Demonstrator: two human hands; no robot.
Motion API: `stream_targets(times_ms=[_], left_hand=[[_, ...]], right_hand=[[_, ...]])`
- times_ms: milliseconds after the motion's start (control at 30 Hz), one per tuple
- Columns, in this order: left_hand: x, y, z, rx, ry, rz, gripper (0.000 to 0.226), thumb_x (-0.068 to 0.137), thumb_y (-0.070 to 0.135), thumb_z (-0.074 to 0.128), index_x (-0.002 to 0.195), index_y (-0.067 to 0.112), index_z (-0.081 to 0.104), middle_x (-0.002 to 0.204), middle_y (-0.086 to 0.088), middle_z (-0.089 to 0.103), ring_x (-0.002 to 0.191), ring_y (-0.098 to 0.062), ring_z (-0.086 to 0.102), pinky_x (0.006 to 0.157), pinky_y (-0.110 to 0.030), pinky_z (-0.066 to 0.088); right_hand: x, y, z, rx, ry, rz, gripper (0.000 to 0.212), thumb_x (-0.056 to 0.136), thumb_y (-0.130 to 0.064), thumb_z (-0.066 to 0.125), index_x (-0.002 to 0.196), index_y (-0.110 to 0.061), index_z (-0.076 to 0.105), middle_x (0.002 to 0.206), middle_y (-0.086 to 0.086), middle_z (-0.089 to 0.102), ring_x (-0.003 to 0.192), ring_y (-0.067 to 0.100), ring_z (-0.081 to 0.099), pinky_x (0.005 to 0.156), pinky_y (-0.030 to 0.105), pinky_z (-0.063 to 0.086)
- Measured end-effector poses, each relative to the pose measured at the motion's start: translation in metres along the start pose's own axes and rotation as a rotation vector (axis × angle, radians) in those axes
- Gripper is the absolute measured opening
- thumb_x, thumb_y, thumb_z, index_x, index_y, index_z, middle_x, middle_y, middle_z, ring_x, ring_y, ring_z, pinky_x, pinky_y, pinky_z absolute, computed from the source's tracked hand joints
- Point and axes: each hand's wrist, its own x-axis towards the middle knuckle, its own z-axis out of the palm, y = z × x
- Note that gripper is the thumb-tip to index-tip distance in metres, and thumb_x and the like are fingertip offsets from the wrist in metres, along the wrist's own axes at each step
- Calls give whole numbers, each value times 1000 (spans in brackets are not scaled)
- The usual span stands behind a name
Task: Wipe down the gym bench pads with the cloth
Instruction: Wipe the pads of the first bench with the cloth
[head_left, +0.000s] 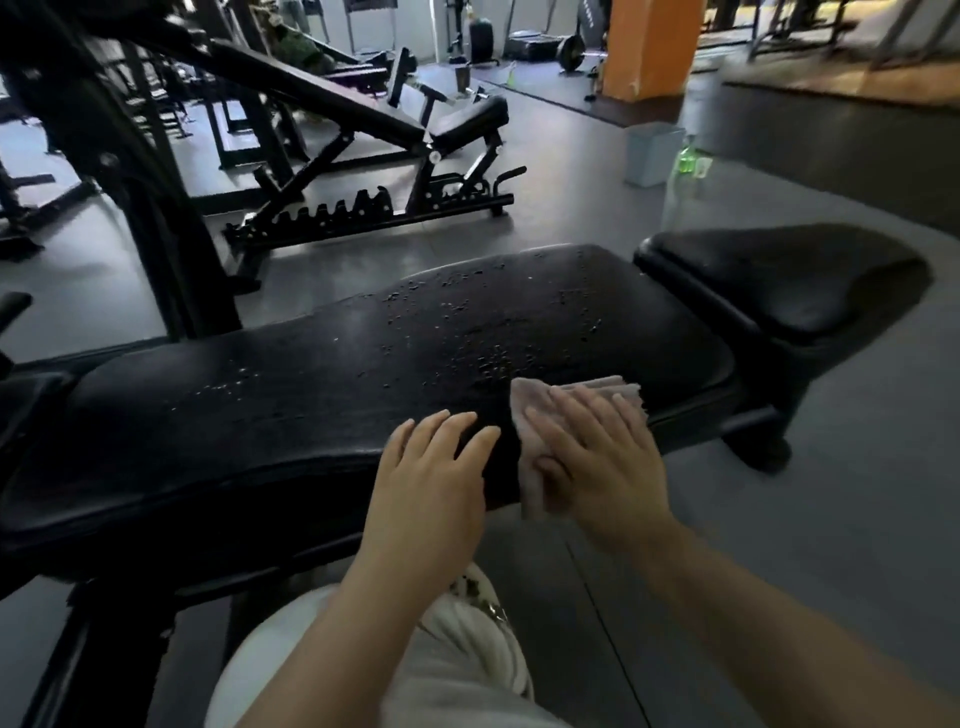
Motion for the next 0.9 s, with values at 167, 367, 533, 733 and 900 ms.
stream_targets(times_ms=[167,367,533,733,900], left_hand=[[32,34,9,-23,17,82,54,60,24,86,110,19,68,113,-6,66,107,-29,63,91,-47,47],[61,67,24,-37,6,200,52,60,32,85,108,23,68,113,-5,66,103,-29,63,87,-44,49],[68,75,30,23,64,241,50,54,30,88,100,21,72,105,-3,69,95,-28,65,81,-43,51],[66,77,41,4,134,236,48,54,20,89,99,21,72,99,1,69,92,-27,64,86,-39,39],[65,77,41,-15,157,246,46,57,16,87,101,19,71,101,-1,70,91,-29,65,85,-36,32]], right_hand=[[-5,71,-17,36,-10,326,40,94,-30,37,122,-15,61,130,12,59,125,28,47,106,43,27],[-12,38,-13,133,-70,585,64,95,-51,24,138,-9,45,150,18,32,142,37,16,110,55,18],[7,110,-12,238,-294,554,53,99,-39,30,145,-12,35,155,12,23,146,31,7,118,40,2],[15,118,-16,582,-154,807,62,95,-48,28,148,-15,29,156,9,20,143,24,18,115,32,19],[7,95,-26,467,-185,842,60,97,-42,36,150,-22,19,158,8,-3,144,29,6,112,43,24]])
